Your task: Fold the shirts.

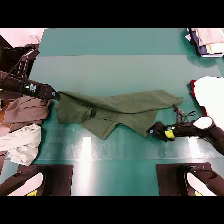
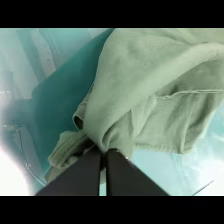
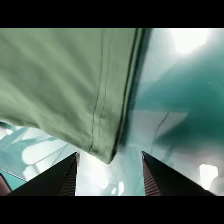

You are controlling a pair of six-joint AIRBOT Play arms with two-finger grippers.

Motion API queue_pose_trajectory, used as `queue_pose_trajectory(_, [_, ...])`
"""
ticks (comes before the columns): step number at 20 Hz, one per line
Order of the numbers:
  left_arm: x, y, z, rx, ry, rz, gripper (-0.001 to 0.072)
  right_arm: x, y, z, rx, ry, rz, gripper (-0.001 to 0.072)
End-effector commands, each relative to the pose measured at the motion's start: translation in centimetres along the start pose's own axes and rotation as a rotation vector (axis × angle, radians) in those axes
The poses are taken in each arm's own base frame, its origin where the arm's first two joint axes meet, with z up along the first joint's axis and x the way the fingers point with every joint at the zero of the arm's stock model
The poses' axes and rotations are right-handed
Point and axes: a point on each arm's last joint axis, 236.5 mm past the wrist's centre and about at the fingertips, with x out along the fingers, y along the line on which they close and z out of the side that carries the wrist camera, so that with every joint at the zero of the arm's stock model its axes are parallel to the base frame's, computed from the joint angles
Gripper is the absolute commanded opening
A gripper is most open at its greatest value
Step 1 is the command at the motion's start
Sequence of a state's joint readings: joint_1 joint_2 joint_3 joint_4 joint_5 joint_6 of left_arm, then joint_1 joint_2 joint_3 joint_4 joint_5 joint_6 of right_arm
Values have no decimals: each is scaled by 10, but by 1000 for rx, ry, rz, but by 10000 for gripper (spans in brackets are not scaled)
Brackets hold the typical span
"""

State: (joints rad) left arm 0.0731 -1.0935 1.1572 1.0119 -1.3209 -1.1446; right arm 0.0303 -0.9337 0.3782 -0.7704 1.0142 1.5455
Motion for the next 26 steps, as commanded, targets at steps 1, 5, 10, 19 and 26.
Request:
queue_pose_trajectory(1, [0,-1,-2,0,10,-4,29,25,-2,-13,22,32,-10,455])
queue_pose_trajectory(5, [0,-2,-6,0,25,-9,29,41,-1,-15,1,33,-30,425])
queue_pose_trajectory(10, [0,-2,-6,0,24,-8,29,27,16,4,-78,-86,7,25])
queue_pose_trajectory(19, [-110,-43,88,182,-261,81,28,-192,140,91,-359,-663,173,21])
queue_pose_trajectory(26, [-301,-144,139,471,-727,228,28,-412,200,79,-562,-1044,0,21])
